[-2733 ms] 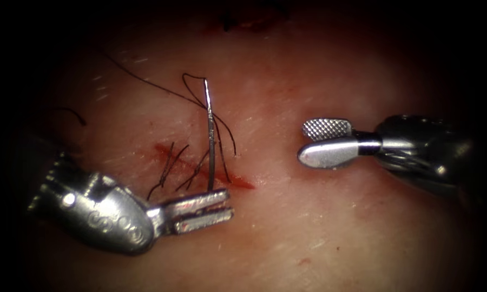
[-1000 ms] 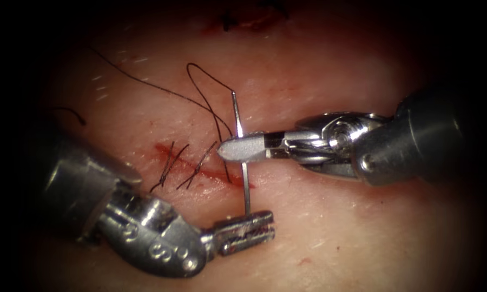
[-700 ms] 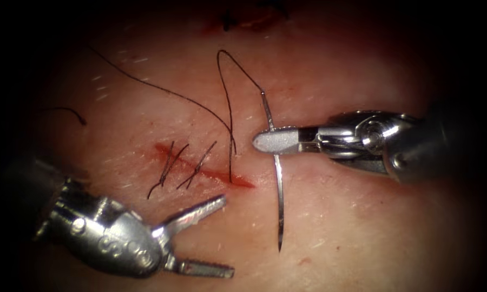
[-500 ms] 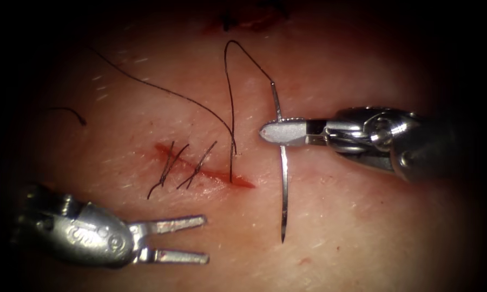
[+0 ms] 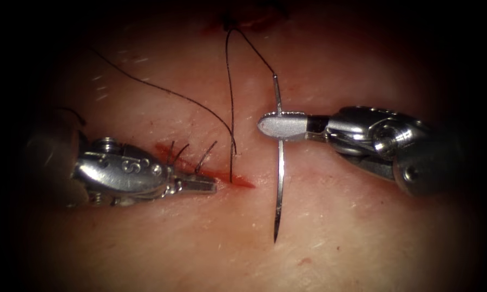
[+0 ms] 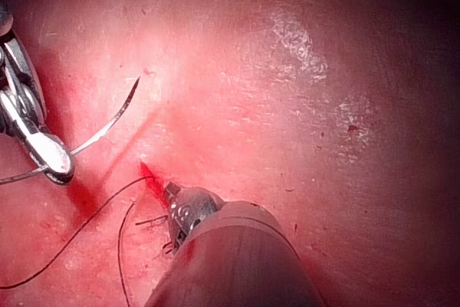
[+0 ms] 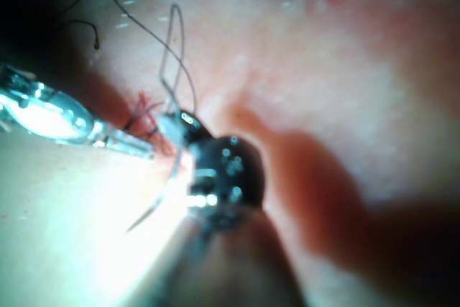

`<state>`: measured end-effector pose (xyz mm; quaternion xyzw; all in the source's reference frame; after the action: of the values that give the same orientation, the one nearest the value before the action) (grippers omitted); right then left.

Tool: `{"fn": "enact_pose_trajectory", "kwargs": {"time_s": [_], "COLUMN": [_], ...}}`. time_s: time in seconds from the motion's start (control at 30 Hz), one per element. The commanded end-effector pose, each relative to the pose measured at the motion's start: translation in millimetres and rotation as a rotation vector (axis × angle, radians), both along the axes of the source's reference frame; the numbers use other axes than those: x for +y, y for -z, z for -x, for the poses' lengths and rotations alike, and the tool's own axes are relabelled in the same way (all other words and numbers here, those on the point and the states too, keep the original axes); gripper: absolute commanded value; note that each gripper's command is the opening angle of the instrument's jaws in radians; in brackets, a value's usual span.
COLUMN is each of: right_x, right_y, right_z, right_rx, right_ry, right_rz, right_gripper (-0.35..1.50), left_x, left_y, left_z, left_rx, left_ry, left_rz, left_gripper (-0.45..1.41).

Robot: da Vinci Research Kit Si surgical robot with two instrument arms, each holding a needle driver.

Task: Wound Closure
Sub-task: Pull the needle through with the left gripper, then open the incision with the left gripper

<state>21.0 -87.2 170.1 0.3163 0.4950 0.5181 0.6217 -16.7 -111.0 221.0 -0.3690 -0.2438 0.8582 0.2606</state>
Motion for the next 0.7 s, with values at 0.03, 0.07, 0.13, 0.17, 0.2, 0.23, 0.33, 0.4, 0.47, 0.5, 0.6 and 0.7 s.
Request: {"fn": "enact_pose_trajectory", "kwargs": {"time_s": [0.03, 0.07, 0.13, 0.17, 0.2, 0.23, 0.33, 0.4, 0.47, 0.5, 0.6, 0.7], "right_x": [-1.3, -1.3, -1.4, -1.4, -1.5, -1.6, -1.8, -1.9, -1.8, -1.9, -1.9, -1.9], "right_y": [0.1, 0.1, 0.2, 0.2, 0.2, 0.2, 0.2, 0.3, 0.3, 0.3, 0.2, 0.2], "right_z": [-0.9, -0.9, -0.9, -0.9, -1.0, -1.1, -1.4, -1.6, -1.8, -1.8, -1.8, -1.8], "right_rx": [-0.002, -0.002, -0.003, -0.004, -0.004, -0.004, -0.008, -0.008, -0.011, -0.010, -0.009, -0.011], "right_ry": [-0.002, -0.002, 0.000, 0.001, 0.001, 0.000, -0.002, 0.000, 0.002, 0.006, 0.008, 0.012], "right_rz": [0.003, 0.003, 0.008, 0.013, 0.014, 0.014, 0.021, 0.026, 0.038, 0.043, 0.055, 0.066], "right_gripper": [-0.35, -0.35, -0.35, -0.35, -0.35, -0.35, -0.35, -0.35, -0.35, -0.35, -0.35, -0.35], "left_x": [-1.5, -1.4, -1.1, -0.9, -0.6, -0.2, 1.0, 1.4, 1.4, 1.4, 1.9, 2.5], "left_y": [-0.1, -0.4, -0.9, -1.0, -1.1, -1.2, -1.3, -1.6, -1.9, -2.0, -2.3, -2.7], "left_z": [1.1, 1.1, 1.1, 1.1, 1.0, 1.0, 0.9, 1.3, 2.1, 2.5, 3.4, 4.1], "left_rx": [0.011, 0.023, 0.044, 0.050, 0.054, 0.055, 0.060, 0.079, 0.103, 0.110, 0.105, 0.114], "left_ry": [-0.013, -0.019, -0.038, -0.045, -0.049, -0.052, -0.051, -0.060, -0.068, -0.069, -0.078, -0.094], "left_rz": [-0.010, -0.017, -0.024, -0.026, -0.028, -0.030, -0.028, -0.032, -0.038, -0.039, -0.066, -0.071], "left_gripper": [-0.45, -0.45, -0.45, -0.45, -0.45, -0.45, -0.45, -0.45, -0.45, -0.45, -0.45, -0.45]}}
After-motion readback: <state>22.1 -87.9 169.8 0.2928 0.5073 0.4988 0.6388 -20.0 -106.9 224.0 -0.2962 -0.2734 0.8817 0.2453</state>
